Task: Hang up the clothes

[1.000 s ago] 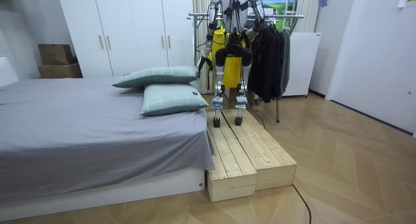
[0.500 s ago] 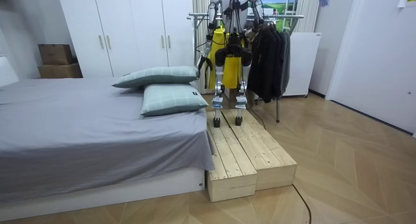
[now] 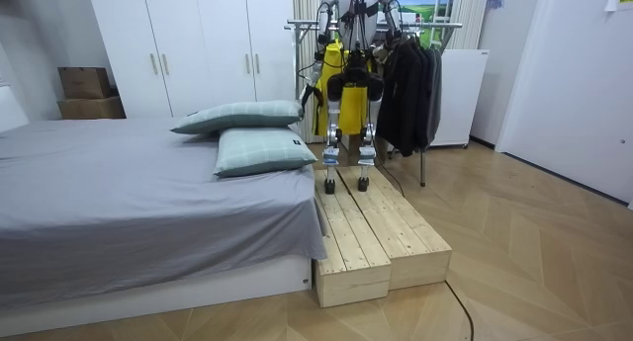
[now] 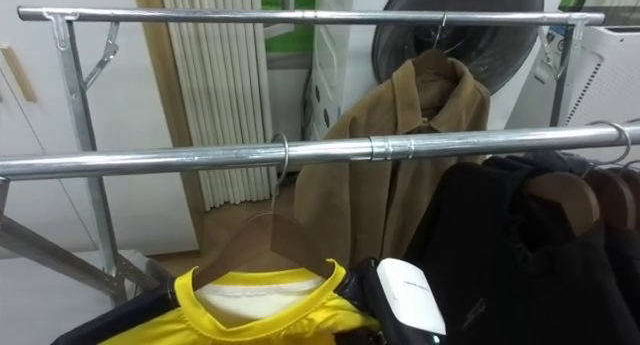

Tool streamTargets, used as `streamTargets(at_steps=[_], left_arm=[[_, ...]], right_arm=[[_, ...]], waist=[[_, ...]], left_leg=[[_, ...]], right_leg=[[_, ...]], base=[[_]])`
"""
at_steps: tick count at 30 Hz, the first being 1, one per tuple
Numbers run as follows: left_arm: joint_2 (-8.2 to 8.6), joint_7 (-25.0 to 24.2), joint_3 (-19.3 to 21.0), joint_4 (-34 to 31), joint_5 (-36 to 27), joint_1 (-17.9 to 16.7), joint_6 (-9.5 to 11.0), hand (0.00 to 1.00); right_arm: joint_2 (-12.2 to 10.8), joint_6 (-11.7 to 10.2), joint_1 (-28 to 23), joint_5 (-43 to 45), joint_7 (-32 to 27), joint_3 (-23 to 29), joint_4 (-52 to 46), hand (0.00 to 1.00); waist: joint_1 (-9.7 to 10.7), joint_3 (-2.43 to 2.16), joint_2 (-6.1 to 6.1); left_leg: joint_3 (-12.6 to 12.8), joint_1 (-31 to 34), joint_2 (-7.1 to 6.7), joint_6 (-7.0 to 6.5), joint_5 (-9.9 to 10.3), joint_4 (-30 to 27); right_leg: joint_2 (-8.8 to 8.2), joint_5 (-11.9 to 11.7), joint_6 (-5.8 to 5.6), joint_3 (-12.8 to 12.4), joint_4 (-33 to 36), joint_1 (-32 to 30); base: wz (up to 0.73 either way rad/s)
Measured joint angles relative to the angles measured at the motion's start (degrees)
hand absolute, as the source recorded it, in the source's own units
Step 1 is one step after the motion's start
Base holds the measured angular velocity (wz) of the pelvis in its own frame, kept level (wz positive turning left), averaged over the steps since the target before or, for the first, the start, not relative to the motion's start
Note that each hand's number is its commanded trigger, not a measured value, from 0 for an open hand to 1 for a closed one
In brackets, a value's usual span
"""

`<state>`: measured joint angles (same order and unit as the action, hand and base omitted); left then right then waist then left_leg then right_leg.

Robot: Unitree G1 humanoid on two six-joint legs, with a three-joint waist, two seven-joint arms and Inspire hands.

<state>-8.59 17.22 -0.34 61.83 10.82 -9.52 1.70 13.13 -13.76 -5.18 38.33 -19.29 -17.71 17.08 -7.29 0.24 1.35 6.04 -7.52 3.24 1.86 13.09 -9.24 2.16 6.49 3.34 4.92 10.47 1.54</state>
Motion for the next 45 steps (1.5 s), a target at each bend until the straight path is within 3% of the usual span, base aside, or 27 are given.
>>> streamTargets(at_steps=[4,7,9,14,17,23,42,45], left_arm=[[0.01,0.0,0.03,-0.37,0.11,-0.02,-0.05,0.0],[0.01,0.0,0.02,-0.41,0.07,-0.03,-0.05,0.0],[0.01,0.01,0.03,-0.37,0.05,-0.02,-0.04,0.0],[0.02,0.02,0.04,0.08,0.01,-0.04,-0.04,0.0],[0.22,0.04,0.06,0.1,0.01,-0.05,-0.04,0.0],[0.34,0.04,0.04,0.09,-0.01,0.01,0.16,0.0],[0.37,0.02,0.06,0.09,0.03,0.0,0.19,0.0],[0.36,0.02,0.1,0.08,0.05,0.05,0.2,0.0]], right_arm=[[-0.01,0.39,0.0,-0.24,-0.03,0.02,0.67,0.0],[-0.09,1.68,0.09,-2.12,0.25,0.44,2.01,0.0],[-0.15,3.94,0.06,-2.22,1.42,0.55,3.95,0.0],[-0.2,5.17,0.09,-2.19,3.46,1.12,4.43,0.0],[-0.2,5.19,0.09,-2.34,4.44,1.22,4.45,0.0],[-0.2,6.24,0.09,-2.54,5.83,1.52,4.47,0.0],[-0.2,6.32,0.12,-2.71,6.38,1.6,4.31,0.0],[-0.2,6.32,0.12,-7.06,6.42,1.74,4.35,0.0]], waist=[[-0.07,-0.05,0.09],[-0.1,-0.09,0.15],[-0.33,-0.29,0.45],[-0.42,-0.39,0.64],[-0.48,-0.28,0.6],[-0.45,0.42,0.68],[-0.51,0.25,0.82],[-0.49,0.18,0.92]], left_leg=[[-0.01,0.05,-0.01,0.0,0.0,0.05],[-0.04,0.1,-0.01,0.0,0.0,0.14],[-0.07,0.11,-0.01,0.0,-0.01,0.08],[-0.06,0.04,0.03,-0.02,-0.01,0.11],[-0.05,0.01,0.06,-0.02,-0.02,0.15],[-0.05,0.04,0.05,-0.02,-0.01,0.18],[-0.04,0.27,0.02,-0.02,-0.02,0.17],[-0.16,0.23,0.02,-0.02,-0.02,0.15]], right_leg=[[0.04,0.01,-0.01,-0.02,0.0,-0.06],[0.09,0.01,-0.02,0.0,-0.17,-0.06],[0.09,0.0,-0.02,0.02,-0.47,-0.03],[0.03,0.0,-0.02,0.17,-0.65,-0.01],[0.03,0.0,-0.03,0.16,-0.69,0.01],[0.02,0.03,-0.07,0.13,-0.71,0.0],[0.02,0.05,-0.11,-0.01,-0.69,-0.28],[0.02,0.05,-0.11,0.05,-0.69,-0.25]], base=[[0.0],[0.0],[0.0],[0.0],[0.0],[0.0],[0.0],[0.0]])
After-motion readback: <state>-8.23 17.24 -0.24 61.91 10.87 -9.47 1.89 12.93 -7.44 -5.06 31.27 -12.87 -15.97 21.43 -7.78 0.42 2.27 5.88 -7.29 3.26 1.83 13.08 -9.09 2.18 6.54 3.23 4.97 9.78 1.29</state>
